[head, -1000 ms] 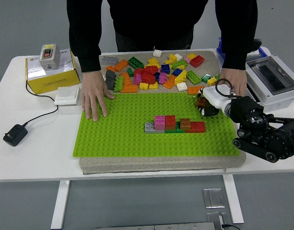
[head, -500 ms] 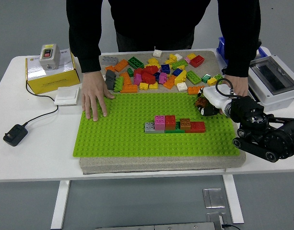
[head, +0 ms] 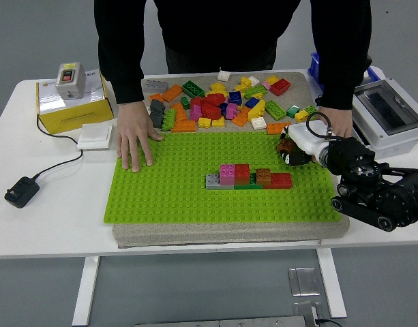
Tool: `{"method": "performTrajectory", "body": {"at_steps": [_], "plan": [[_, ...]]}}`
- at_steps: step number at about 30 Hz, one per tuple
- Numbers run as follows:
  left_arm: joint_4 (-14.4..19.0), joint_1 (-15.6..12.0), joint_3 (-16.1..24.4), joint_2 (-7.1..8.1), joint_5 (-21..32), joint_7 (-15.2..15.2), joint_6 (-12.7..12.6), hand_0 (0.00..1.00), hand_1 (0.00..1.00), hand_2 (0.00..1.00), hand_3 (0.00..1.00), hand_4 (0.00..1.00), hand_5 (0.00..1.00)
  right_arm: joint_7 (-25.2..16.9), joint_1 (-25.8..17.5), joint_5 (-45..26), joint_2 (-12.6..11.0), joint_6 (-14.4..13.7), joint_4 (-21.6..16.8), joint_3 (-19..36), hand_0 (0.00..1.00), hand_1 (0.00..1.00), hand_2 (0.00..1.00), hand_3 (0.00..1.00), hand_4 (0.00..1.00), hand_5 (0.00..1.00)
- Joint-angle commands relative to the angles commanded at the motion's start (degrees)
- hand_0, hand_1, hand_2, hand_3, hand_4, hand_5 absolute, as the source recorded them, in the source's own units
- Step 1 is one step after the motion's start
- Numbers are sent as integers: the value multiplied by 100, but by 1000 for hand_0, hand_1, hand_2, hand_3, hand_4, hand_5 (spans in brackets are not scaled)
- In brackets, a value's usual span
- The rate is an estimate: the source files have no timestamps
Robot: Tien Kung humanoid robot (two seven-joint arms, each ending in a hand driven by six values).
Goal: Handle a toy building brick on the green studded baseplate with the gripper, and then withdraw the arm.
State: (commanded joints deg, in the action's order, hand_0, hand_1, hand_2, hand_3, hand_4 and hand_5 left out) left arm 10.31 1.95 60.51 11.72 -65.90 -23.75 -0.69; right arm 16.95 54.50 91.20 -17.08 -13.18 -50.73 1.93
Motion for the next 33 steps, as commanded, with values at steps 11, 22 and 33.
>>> {"method": "performTrajectory", "body": {"at_steps": [11,22,33], "plan": [[0,3,0,-5,9,27,-10,694,664,623,667,204,694,-19,2,13,-22,-47,-22,24,113,175,578,724,541,378],[0,-7,16,-23,8,39,-20,693,663,623,666,194,695,-3,-2,144,-115,-88,-187,121,110,174,567,720,541,379],[0,-30,-6,-46,64,50,-36,693,663,622,665,190,698,121,-202,859,-644,-127,-1074,592,111,173,567,718,540,379]]}}
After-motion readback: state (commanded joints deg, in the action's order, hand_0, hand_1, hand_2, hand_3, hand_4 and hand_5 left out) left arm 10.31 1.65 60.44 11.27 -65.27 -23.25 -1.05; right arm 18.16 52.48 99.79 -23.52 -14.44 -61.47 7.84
